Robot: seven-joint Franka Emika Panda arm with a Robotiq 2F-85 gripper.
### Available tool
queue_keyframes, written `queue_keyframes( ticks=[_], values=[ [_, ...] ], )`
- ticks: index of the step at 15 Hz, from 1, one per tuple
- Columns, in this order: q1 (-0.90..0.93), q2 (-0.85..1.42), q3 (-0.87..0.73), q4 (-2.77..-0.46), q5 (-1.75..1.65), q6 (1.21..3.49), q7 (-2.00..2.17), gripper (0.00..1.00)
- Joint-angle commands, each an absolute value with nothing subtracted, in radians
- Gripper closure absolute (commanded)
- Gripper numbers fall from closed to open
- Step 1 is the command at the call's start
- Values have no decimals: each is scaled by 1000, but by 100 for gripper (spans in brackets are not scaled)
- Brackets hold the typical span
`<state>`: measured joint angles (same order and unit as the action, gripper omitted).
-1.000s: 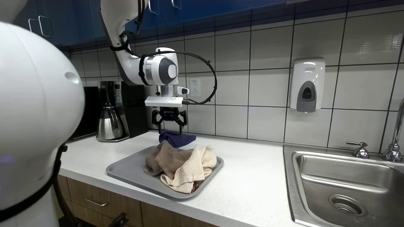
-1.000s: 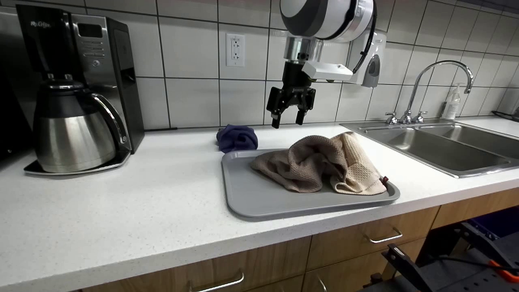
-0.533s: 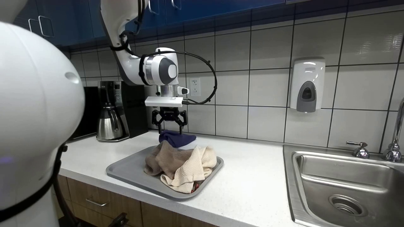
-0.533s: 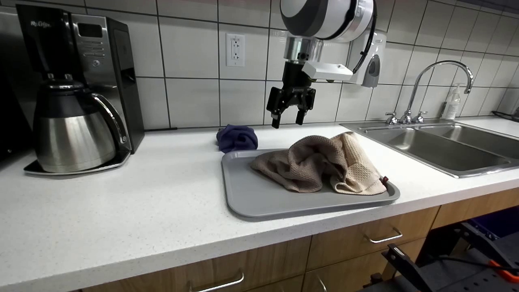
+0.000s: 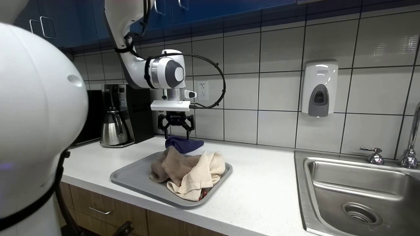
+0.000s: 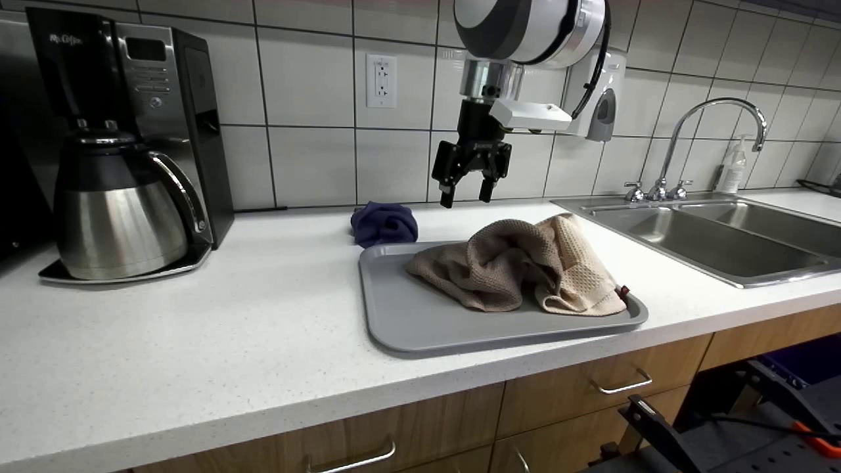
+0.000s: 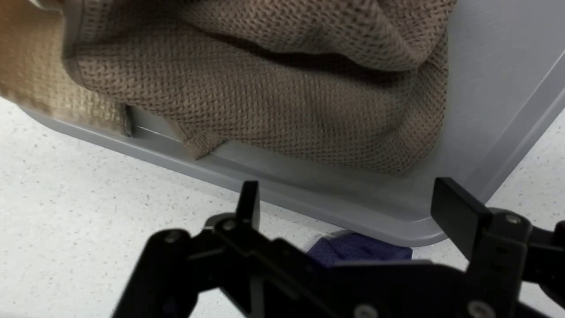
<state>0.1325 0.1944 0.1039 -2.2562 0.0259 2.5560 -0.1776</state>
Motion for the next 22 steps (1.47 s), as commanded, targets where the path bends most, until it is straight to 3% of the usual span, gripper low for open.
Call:
queue_keyframes(
  ticks=[1, 22],
  values=[
    [120, 194, 117, -2255, 21, 2553, -174, 0],
    [147, 334, 118, -2098, -125, 2551, -188, 0]
  ],
)
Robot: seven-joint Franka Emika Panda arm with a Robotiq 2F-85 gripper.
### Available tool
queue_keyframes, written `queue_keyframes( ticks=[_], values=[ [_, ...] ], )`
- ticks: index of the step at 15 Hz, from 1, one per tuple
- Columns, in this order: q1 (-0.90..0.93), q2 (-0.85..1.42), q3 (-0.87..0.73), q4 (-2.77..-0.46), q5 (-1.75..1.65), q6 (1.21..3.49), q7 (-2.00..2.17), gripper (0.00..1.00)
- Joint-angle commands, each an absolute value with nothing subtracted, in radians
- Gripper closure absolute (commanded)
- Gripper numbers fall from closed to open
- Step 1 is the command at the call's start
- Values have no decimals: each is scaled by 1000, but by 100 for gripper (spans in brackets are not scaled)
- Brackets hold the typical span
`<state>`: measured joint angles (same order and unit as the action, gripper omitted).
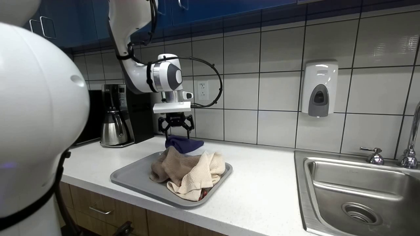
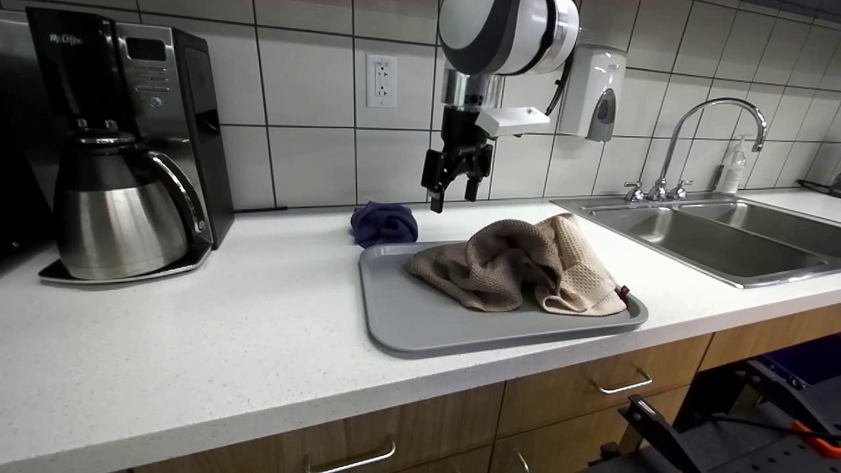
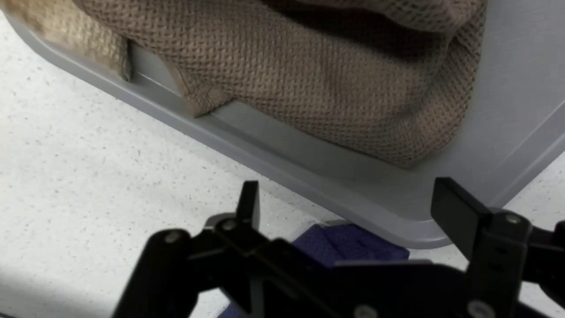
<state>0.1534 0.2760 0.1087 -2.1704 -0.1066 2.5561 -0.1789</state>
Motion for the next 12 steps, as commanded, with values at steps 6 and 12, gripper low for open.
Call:
queue_keyframes(
  ticks=[6, 12],
  values=[
    [153, 446, 115, -1962, -140, 2523, -204, 0],
    [161, 554, 125, -1839, -146, 2500, -233, 0]
  ],
)
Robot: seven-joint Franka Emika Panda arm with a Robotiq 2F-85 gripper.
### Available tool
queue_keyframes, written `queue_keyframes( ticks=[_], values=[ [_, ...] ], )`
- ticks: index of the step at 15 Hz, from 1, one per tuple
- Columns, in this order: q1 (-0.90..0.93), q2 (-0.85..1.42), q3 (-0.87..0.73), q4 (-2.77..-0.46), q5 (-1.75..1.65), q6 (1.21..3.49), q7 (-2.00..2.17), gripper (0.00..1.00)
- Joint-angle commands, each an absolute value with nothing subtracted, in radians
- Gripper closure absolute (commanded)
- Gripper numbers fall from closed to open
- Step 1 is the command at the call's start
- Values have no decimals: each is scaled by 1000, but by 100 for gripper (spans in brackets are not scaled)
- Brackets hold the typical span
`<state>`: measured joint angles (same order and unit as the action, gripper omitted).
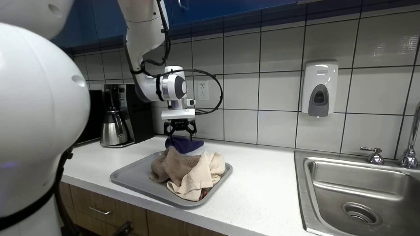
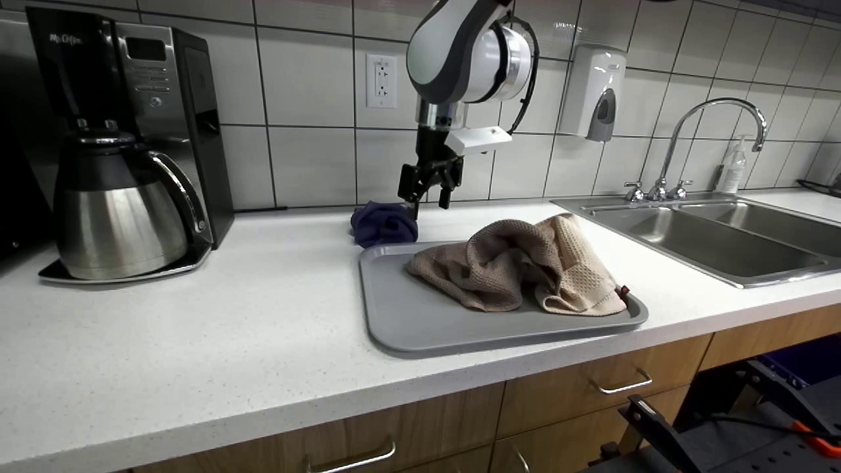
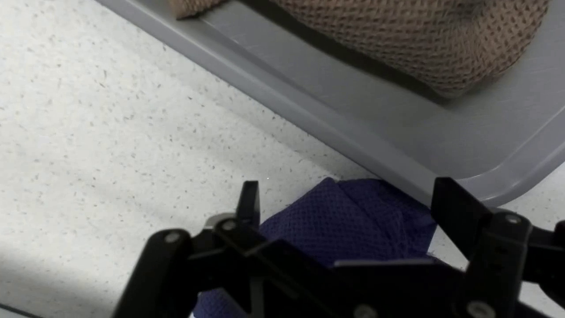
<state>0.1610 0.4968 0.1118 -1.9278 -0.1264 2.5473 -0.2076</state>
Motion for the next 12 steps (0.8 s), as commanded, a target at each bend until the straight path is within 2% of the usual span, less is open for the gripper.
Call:
queue_keyframes(
  ticks=[1, 12],
  values=[
    [165, 570, 126, -1817, -148, 2493, -236, 0],
    [202, 682, 124, -1655, -204, 2450, -267, 0]
  ],
)
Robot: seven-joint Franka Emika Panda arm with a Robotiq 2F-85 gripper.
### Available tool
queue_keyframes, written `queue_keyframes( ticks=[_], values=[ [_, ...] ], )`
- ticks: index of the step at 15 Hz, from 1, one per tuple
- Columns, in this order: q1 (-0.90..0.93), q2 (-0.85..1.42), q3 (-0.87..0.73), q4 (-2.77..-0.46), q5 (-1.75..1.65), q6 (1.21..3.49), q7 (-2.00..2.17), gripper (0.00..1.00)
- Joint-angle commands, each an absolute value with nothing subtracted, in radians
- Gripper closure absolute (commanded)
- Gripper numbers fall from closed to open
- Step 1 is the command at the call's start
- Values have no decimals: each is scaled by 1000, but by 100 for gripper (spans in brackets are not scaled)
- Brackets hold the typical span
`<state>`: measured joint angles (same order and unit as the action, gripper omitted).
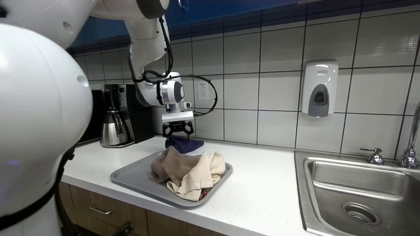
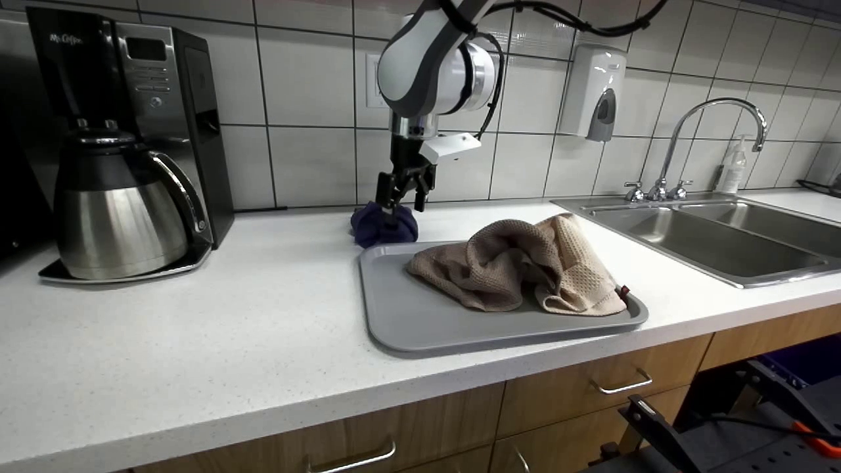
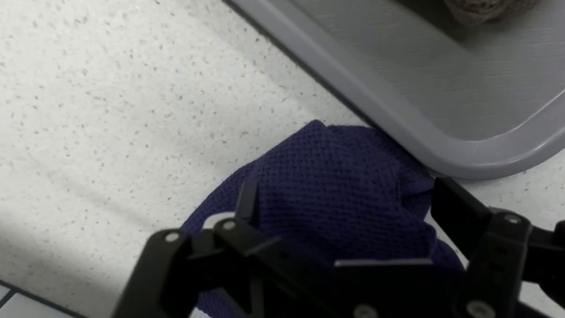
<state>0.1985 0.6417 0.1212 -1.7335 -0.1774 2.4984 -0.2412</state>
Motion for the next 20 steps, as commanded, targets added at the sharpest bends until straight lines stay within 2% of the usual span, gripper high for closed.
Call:
queue_keyframes(
  ticks=[1, 16, 17, 18, 20],
  values=[
    [204, 693, 123, -1641, -210, 2450, -271, 0],
    [214, 824, 123, -1490, -224, 2428, -329, 0],
    [214, 827, 124, -1486, -225, 2426, -330, 8],
    [213, 829, 125, -1484, -224, 2426, -332, 26],
    [214, 833, 125, -1481, -225, 2425, -333, 42]
  ],
)
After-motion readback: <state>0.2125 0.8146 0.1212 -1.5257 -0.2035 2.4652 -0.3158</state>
